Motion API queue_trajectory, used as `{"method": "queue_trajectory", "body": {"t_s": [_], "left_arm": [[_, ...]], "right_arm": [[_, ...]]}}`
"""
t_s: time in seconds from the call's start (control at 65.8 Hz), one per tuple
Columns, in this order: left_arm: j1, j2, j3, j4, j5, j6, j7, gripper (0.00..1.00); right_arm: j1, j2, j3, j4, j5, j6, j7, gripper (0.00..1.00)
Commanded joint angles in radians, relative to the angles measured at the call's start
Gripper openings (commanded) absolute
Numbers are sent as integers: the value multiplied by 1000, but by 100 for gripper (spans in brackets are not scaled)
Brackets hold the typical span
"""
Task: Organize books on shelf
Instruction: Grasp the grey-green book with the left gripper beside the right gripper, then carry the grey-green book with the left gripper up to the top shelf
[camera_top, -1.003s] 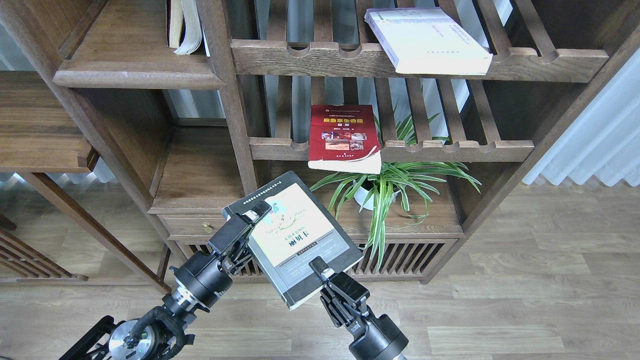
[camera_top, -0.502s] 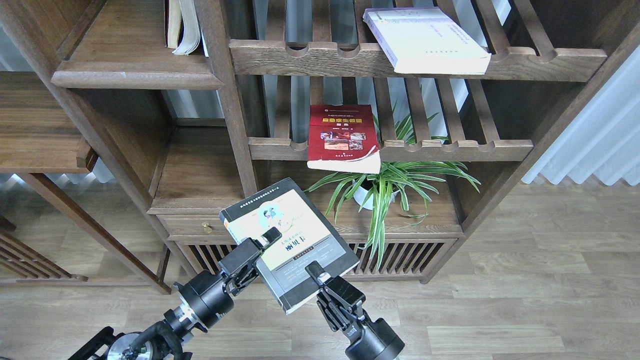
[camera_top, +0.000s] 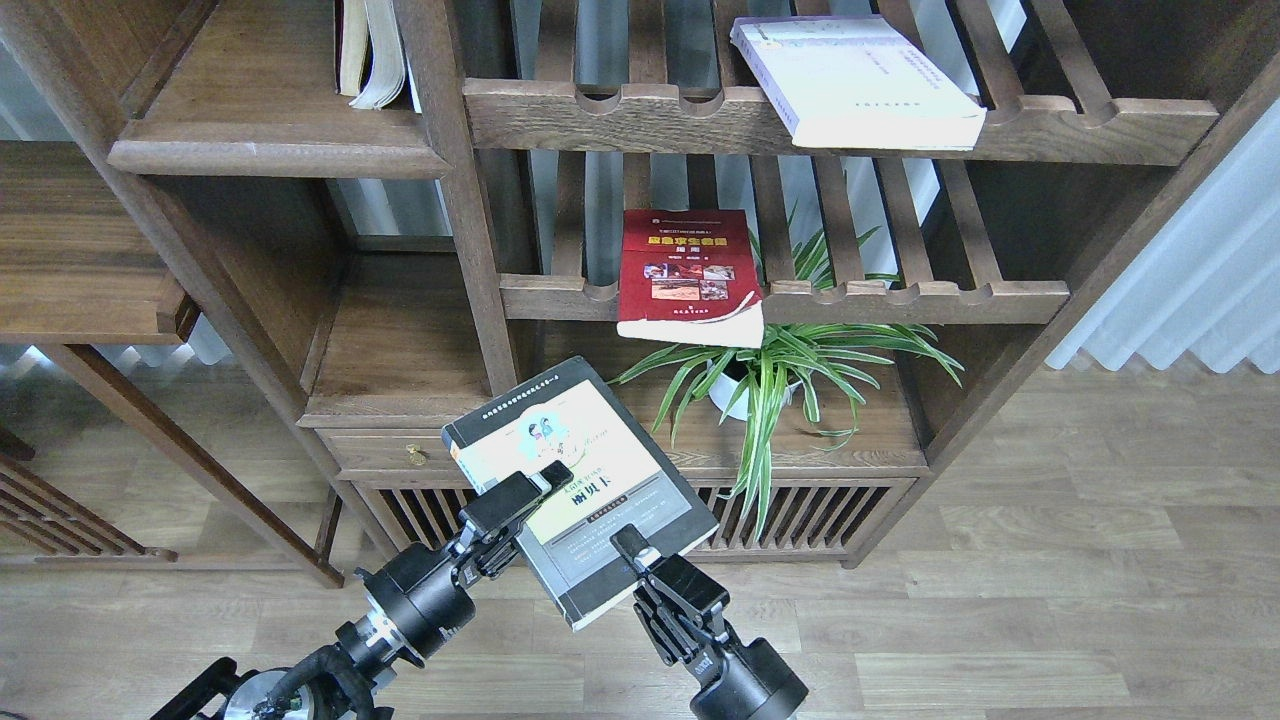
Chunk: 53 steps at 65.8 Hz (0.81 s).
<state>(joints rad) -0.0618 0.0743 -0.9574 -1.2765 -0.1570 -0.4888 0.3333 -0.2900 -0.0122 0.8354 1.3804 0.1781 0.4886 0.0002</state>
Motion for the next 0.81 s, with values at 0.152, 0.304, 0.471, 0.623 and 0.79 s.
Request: {"method": "queue_trajectory", "body": {"t_s": [0.152,0.304,0.471,0.623,0.79], "left_arm": [[-3,-1,-6,-6,1,0,7,6],[-1,1,-26,-23,1,0,7,6],[17,25,-80,-55,1,0,7,6],[36,102,-113,-103,-6,0,9,6],[37,166,-145,-107,-4,0,23,6]], "right_arm": [[12,1,-5,-7,-2,0,0,27],[23,12,-1,-14,4,0,10,99],[26,12,10,-14,6,0,12,99],[26,12,-4,-14,4,0,11,99],[32,12,-4,-17,4,0,10,99]]}}
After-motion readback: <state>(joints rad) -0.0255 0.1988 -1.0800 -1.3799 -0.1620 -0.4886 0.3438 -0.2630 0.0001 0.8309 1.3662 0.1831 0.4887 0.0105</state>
